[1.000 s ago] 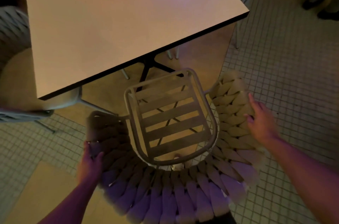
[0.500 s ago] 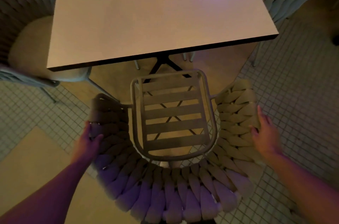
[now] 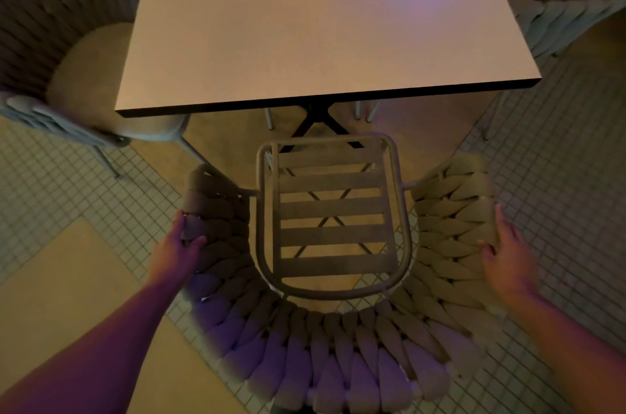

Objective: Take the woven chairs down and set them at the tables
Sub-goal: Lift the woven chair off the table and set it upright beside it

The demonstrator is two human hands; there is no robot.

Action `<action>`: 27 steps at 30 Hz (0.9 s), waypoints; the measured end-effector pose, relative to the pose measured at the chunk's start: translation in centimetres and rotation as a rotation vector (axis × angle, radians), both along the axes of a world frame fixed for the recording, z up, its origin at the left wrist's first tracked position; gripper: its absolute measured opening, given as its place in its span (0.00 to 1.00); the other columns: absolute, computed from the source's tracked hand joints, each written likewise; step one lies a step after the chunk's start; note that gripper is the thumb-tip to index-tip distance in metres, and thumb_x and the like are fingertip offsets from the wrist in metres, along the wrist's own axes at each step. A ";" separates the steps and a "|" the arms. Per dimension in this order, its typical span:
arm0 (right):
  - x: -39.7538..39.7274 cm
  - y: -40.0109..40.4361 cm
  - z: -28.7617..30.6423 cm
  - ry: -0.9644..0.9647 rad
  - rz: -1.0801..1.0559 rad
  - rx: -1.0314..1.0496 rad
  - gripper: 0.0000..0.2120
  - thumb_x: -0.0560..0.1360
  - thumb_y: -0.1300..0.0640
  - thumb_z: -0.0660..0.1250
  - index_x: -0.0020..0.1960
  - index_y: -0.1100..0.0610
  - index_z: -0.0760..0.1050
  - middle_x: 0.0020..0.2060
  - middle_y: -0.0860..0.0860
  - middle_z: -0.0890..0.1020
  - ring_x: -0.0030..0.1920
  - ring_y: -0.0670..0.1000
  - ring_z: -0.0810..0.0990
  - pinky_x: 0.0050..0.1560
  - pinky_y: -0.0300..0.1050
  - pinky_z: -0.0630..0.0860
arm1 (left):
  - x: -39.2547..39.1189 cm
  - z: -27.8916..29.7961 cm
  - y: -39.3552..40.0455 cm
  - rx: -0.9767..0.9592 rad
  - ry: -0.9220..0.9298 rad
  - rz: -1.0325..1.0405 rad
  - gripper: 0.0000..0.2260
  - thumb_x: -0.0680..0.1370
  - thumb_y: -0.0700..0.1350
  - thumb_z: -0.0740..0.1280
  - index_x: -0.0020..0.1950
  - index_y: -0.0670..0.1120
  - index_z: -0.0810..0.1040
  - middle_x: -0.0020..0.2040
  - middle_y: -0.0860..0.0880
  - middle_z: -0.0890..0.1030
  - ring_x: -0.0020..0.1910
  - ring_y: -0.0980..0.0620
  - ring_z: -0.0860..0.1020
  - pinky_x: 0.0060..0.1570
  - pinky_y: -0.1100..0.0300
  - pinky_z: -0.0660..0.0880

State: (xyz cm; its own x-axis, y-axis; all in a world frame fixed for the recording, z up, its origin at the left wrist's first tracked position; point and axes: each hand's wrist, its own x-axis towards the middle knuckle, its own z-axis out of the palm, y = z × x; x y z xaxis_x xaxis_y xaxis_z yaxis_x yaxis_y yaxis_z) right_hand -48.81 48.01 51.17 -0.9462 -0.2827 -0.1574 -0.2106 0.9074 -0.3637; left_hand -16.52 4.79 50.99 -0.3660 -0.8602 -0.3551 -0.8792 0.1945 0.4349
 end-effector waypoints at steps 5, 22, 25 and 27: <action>0.6 0.1 0.6 -0.024 -0.009 -0.008 0.37 0.75 0.63 0.65 0.78 0.52 0.51 0.64 0.63 0.72 0.57 0.64 0.75 0.48 0.54 0.74 | 0.2 -0.1 0.0 0.007 -0.001 -0.018 0.34 0.75 0.46 0.69 0.78 0.49 0.58 0.66 0.35 0.76 0.62 0.34 0.75 0.59 0.45 0.71; 0.6 0.3 0.8 -0.042 0.032 -0.027 0.36 0.76 0.60 0.65 0.78 0.51 0.51 0.65 0.60 0.71 0.57 0.62 0.75 0.49 0.54 0.75 | 0.8 0.6 0.8 -0.017 -0.043 -0.018 0.34 0.75 0.46 0.69 0.78 0.48 0.58 0.59 0.33 0.80 0.57 0.32 0.77 0.54 0.45 0.73; 0.2 0.2 0.8 -0.043 0.038 -0.044 0.36 0.75 0.61 0.65 0.78 0.52 0.51 0.64 0.61 0.71 0.55 0.62 0.75 0.46 0.51 0.74 | 0.5 0.8 0.9 -0.023 -0.039 -0.023 0.34 0.75 0.46 0.69 0.78 0.48 0.57 0.60 0.34 0.79 0.58 0.33 0.77 0.54 0.45 0.72; -0.1 0.0 0.8 -0.044 0.034 -0.046 0.36 0.75 0.62 0.65 0.78 0.51 0.51 0.63 0.61 0.72 0.55 0.62 0.76 0.46 0.51 0.74 | 0.2 0.9 0.8 -0.020 -0.039 -0.017 0.34 0.76 0.47 0.69 0.78 0.48 0.57 0.62 0.34 0.78 0.60 0.33 0.76 0.55 0.45 0.72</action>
State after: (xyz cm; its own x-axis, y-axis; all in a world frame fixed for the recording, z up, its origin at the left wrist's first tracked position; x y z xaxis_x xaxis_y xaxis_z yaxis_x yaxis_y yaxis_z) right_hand -48.94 48.03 51.96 -0.9285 -0.3221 -0.1848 -0.2236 0.8823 -0.4142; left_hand -16.32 5.59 51.90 -0.3669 -0.8610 -0.3521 -0.8920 0.2183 0.3958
